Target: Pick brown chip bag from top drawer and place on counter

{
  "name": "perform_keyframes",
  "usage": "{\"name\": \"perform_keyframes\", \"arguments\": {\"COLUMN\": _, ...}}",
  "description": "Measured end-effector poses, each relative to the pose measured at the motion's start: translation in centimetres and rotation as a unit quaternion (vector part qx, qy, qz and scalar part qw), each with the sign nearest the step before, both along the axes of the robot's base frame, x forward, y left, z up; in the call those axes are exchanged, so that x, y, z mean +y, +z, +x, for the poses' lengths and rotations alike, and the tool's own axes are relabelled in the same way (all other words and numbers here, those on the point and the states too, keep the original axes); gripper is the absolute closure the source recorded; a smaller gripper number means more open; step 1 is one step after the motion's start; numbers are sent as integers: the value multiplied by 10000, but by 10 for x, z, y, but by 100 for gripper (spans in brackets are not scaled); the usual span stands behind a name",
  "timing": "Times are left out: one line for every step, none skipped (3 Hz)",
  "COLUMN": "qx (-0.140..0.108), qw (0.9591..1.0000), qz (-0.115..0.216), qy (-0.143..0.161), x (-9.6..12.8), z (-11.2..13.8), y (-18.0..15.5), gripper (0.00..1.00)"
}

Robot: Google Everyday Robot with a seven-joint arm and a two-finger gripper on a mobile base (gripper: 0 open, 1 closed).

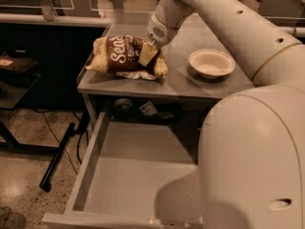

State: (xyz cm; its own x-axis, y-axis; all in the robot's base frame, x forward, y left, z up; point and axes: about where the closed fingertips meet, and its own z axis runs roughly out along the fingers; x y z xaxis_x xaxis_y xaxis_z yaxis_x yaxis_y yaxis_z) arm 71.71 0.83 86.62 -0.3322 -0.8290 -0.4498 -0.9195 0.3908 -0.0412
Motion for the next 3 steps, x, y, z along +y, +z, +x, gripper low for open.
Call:
{"name": "perform_keyframes", "arguments": {"qx": 0, "qw": 10000, "qz": 0, "qy": 0, "x": 0, "z": 0, "y": 0, "gripper": 11}}
{"name": "perform_keyframes", "arguments": {"qx": 1, "qw": 10000, "qz": 0, "qy": 0, "x": 0, "z": 0, "y": 0, "gripper": 0}}
{"name": "perform_keyframes", "arguments": {"qx": 1, "qw": 10000, "qz": 0, "qy": 1, "x": 0, "z": 0, "y": 0, "gripper": 0}}
